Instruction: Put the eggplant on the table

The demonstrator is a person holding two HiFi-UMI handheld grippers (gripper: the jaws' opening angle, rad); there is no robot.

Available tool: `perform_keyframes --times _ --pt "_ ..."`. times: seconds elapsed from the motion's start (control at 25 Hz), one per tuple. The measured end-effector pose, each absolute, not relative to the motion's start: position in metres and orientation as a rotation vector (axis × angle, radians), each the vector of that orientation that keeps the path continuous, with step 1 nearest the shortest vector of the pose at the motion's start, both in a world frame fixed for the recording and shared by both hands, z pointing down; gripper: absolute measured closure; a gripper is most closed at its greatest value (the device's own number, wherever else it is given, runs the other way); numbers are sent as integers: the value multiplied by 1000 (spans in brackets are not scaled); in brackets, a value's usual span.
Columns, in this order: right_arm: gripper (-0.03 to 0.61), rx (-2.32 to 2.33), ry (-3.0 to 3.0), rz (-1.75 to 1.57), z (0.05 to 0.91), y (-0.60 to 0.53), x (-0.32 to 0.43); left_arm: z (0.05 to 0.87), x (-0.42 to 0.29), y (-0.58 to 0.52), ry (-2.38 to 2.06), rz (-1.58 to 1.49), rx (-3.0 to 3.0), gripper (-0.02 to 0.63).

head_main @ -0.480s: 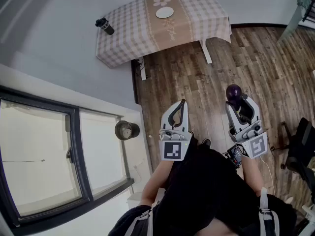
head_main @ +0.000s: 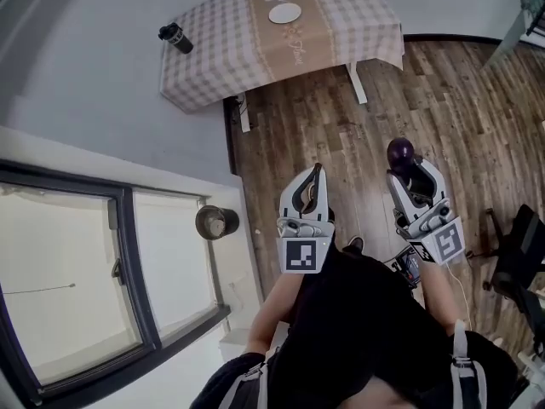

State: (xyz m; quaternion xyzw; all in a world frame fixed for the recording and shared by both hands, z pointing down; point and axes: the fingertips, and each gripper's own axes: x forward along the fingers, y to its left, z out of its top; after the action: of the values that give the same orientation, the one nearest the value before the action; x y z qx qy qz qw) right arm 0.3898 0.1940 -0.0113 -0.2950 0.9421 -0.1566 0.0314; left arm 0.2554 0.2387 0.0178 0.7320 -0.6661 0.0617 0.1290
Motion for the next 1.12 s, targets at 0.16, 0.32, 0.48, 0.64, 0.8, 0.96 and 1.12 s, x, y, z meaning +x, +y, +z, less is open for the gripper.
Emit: perform_keyframes --times 0.16,0.32,0.48,0.64,0.8,0.96,1.12 --pt "394 -921 2914 -485 14 160 369 44 232 205 -1929 146 2108 606" --pt "394 -912 2941 -484 36 121 333 66 198 164 -1942 126 2122 606" --pt "394 -897 2968 -462 55 78 285 88 155 123 -1938 120 2108 606" --pt "394 -894 2991 -445 71 39 235 105 109 87 -1946 81 2095 606" --pt "394 -918 2997 -434 86 2 192 126 71 59 -1918 116 2107 606" --pt "394 -937 3007 -404 99 -26 161 140 42 37 -1901 130 2131 606" --pt "394 -951 3011 -397 116 -51 140 149 14 14 -1928 74 2107 606"
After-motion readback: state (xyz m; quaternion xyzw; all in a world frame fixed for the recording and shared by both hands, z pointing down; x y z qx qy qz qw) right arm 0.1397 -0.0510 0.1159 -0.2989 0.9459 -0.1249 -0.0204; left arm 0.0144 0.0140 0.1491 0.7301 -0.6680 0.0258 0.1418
